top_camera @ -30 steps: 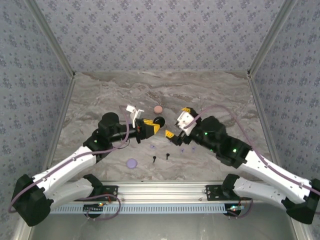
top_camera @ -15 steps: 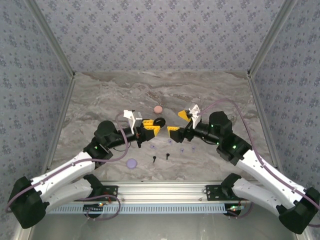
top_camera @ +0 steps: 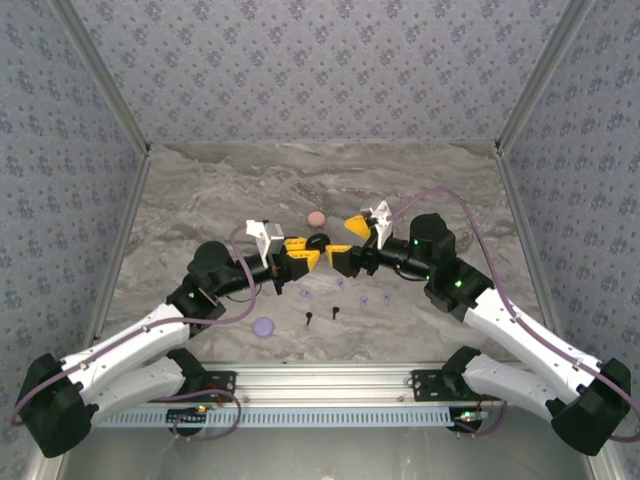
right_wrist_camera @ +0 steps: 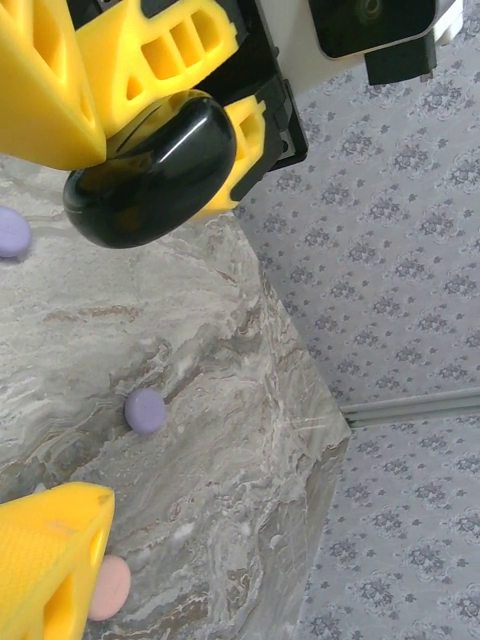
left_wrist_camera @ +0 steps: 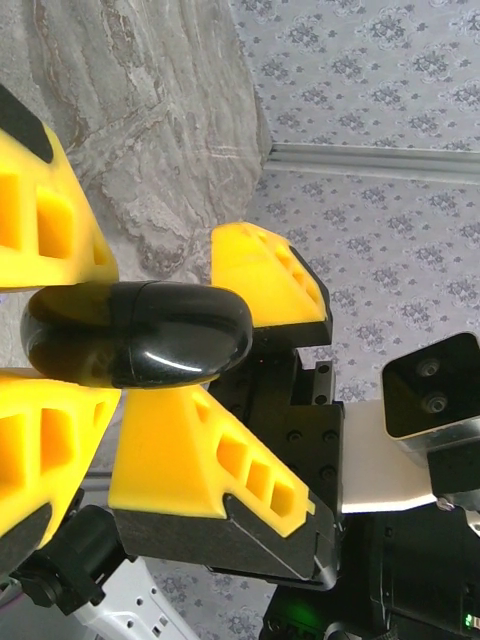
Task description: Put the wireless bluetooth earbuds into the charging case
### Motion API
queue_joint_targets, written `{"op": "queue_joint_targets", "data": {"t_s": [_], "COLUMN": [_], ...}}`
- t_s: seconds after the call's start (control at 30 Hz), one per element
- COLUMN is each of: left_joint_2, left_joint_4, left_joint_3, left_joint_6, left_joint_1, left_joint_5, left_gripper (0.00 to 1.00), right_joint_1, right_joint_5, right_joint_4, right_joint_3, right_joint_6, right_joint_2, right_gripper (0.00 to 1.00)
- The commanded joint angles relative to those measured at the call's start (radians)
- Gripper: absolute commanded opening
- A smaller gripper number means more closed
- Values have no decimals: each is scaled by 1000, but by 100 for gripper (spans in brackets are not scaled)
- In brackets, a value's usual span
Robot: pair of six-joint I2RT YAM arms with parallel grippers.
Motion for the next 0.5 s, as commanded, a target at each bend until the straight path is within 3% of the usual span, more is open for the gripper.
{"op": "queue_joint_targets", "data": {"t_s": [0.0,0.47], "left_joint_2": [-17,-6], "left_joint_4": [21,10], "left_joint_3": [0,5], "left_joint_6": [29,49], "left_joint_1": [-11,-10], "left_joint_5": [18,23], "left_gripper": [0,0], "right_joint_1": [-2,-38], "right_joint_5": [-3,-10], "right_joint_4": [33,-18], "right_joint_3": [47,138], "right_joint_6": [13,31], "right_joint_2": [13,95], "right_gripper": [83,79]}}
